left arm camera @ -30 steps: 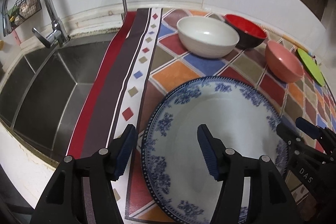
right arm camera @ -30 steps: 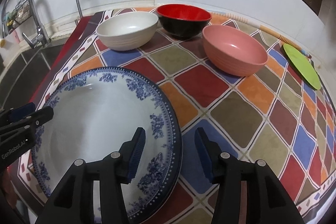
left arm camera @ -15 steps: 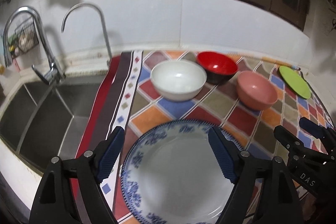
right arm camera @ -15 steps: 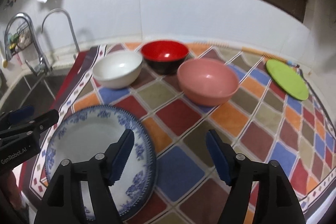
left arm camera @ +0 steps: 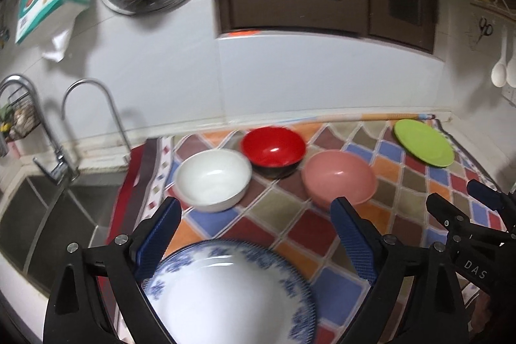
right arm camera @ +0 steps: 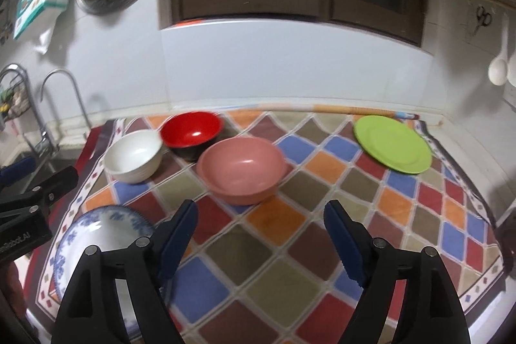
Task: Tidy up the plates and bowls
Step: 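Move both grippers to the rim of the lime-green plate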
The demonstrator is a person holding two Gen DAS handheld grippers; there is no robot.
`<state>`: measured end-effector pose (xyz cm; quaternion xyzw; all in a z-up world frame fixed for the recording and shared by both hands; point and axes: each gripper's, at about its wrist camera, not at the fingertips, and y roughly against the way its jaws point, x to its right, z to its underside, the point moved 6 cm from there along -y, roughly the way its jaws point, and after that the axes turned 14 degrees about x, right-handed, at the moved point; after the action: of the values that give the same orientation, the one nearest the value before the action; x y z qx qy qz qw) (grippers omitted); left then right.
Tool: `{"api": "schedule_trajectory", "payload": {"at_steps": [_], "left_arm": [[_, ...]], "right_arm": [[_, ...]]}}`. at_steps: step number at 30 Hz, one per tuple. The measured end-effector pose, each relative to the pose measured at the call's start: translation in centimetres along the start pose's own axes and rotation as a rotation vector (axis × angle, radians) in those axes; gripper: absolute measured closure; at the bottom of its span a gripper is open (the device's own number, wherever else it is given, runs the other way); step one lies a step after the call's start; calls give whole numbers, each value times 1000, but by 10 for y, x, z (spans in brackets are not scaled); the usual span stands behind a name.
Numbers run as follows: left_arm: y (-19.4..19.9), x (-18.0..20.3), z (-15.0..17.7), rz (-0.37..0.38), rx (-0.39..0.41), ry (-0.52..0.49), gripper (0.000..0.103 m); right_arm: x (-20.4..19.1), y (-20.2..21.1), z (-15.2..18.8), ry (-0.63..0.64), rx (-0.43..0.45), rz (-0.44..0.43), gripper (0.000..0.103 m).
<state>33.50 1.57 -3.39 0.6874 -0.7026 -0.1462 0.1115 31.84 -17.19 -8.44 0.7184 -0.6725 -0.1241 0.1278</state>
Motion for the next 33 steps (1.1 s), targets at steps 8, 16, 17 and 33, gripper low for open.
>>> {"api": "schedule_trajectory", "payload": {"at_steps": [8,16,17,33], "left_arm": [[-14,58,-22,79,35,-19,8],[-29,115,-40,150,68,-41,7],[-31,121,-43,154,71,-44,7],[-68,201,-76,195,109,-70,7]], "right_arm": [[61,3,-14,-29,34,84,22],[124,5,-29,-44,71,179,22],[130,5,-31,-46,75,189,22],[216,-8,-54,-82,102,279,22]]}}
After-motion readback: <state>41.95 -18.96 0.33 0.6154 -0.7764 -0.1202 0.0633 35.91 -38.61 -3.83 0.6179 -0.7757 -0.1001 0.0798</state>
